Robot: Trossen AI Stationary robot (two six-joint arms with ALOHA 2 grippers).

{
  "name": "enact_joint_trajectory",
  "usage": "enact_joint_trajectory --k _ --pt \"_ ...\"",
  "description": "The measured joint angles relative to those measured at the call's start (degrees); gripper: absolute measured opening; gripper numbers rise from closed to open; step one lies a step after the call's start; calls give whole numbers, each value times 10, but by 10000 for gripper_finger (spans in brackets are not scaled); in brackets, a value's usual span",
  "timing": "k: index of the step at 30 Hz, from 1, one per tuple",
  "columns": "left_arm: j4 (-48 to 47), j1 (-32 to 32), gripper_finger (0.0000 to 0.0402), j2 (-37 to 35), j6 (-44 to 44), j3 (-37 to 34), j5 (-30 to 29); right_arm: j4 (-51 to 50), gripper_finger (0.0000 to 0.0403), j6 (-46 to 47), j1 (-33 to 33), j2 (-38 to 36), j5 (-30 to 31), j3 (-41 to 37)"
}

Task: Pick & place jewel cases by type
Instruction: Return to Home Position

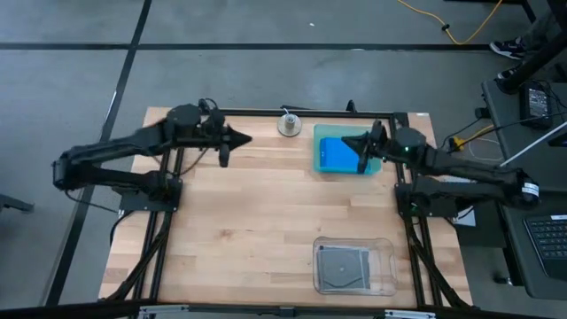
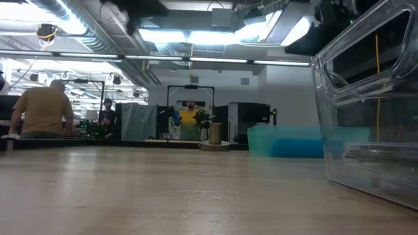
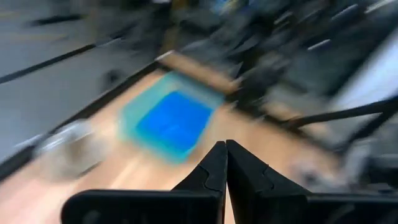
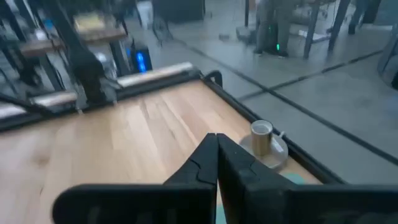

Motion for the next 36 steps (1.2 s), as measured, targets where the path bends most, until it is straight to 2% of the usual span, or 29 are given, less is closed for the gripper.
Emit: enact_joint_trajectory --k 2,5,7,9,12,15,19,23,26,29,32,34,36 --pt "135 40 2 9 -21 -69 93 62 5 20 0 -17 1 -48" --pt "255 81 3 19 -53 -147 181 109 6 46 0 -34 1 -91" --pt "280 94 2 12 -49 -183 216 112 6 48 0 -42 1 -100" --pt "276 98 2 -4 -50 -220 221 116 6 47 0 -47 1 -100" --pt "302 78 2 -49 -53 -277 183 114 6 47 0 -49 3 -92" --pt "346 51 2 -145 -82 -348 130 117 6 48 0 -50 3 -77" --pt "354 7 2 -336 -128 -449 87 116 6 49 0 -50 3 -66" --pt "246 -45 2 -522 -131 -477 47 122 6 80 0 -50 -10 -64" --pt "169 -91 2 -531 -92 -472 -45 124 6 121 1 -49 -30 -64" --pt "193 -141 2 -525 -78 -478 -90 127 6 147 10 -49 -33 -64" --pt "153 -185 2 -529 -65 -506 -162 131 6 138 15 -50 -35 -64" --pt "182 -202 2 -532 -40 -508 -216 130 6 135 19 -50 -28 -64" --pt "178 -207 2 -532 7 -508 -247 129 6 123 21 -50 -23 -64"
